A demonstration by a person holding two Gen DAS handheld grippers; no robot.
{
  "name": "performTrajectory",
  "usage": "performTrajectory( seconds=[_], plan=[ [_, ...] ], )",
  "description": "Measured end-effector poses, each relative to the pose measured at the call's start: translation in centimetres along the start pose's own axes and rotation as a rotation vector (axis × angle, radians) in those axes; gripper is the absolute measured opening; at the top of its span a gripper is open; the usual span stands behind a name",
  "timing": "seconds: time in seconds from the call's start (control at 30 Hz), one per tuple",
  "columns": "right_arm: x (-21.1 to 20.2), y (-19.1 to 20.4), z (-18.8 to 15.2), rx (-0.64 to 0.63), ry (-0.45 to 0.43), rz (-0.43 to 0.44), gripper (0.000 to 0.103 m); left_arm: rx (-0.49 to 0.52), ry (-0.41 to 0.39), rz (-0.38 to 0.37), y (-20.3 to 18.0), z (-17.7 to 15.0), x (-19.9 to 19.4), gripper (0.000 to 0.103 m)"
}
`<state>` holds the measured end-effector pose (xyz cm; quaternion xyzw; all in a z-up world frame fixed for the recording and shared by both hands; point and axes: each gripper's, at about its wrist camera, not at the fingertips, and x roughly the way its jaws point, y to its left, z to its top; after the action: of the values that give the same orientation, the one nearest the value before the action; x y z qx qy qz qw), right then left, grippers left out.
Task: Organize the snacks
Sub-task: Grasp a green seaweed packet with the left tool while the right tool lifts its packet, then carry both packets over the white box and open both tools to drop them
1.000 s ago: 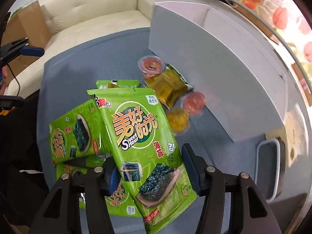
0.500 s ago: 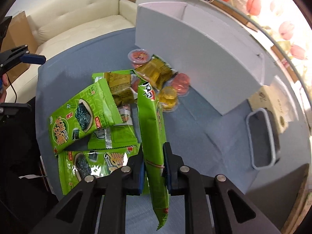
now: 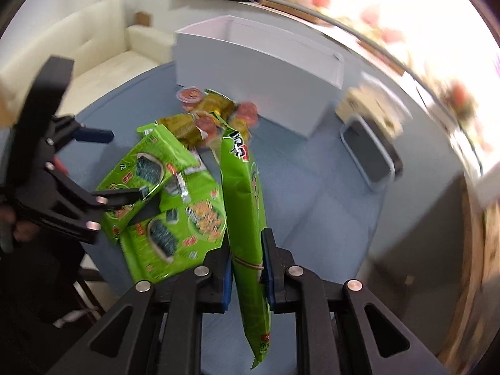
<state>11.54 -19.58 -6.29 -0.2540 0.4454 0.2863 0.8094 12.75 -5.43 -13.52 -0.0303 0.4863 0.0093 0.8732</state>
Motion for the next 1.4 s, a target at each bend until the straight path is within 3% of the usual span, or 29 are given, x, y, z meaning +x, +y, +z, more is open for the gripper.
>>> performTrajectory(
  seconds=[0.07,0.2,0.27,0.5,0.77,0.93,1.07,1.23,1.4],
  plan=[
    [-0.8,0.0,-1.1,0.073,-0.004,-0.002,0.017,0.016,0.018,0.061,-0.9,0.2,1.0,0.103],
    [-1.5,-0.1,-2.3,0.16,-0.031,0.025,0.017,0.015,0.02,0.06,-1.2,0.3,1.7,0.101],
    [-2.0,0.3,-2.8,0.173,-0.048,0.031,0.017,0.004,0.024,0.055,-0.9,0.4,1.8,0.073],
    [-1.9,0.4,-2.6,0.189,-0.077,0.05,0.017,-0.048,0.03,-0.023,1.0,0.6,0.9,0.069],
    [-1.9,0.3,-0.8,0.241,-0.119,0.071,0.017,-0.051,-0.05,-0.042,3.0,1.3,-3.6,0.069],
    [-1.9,0.2,2.6,0.242,-0.177,0.099,0.017,-0.074,-0.113,-0.07,4.8,3.7,-6.0,0.069],
    [-1.8,-0.5,7.6,0.227,-0.23,0.11,0.017,-0.099,-0.17,-0.073,6.9,7.4,-7.4,0.069],
    [0.0,-3.3,14.9,0.267,-0.262,0.12,0.017,-0.129,-0.235,-0.072,10.2,14.3,-7.9,0.069],
    [4.5,-7.3,22.9,0.309,-0.213,0.12,0.017,-0.183,-0.266,-0.09,13.5,21.3,-6.3,0.07]
  ],
)
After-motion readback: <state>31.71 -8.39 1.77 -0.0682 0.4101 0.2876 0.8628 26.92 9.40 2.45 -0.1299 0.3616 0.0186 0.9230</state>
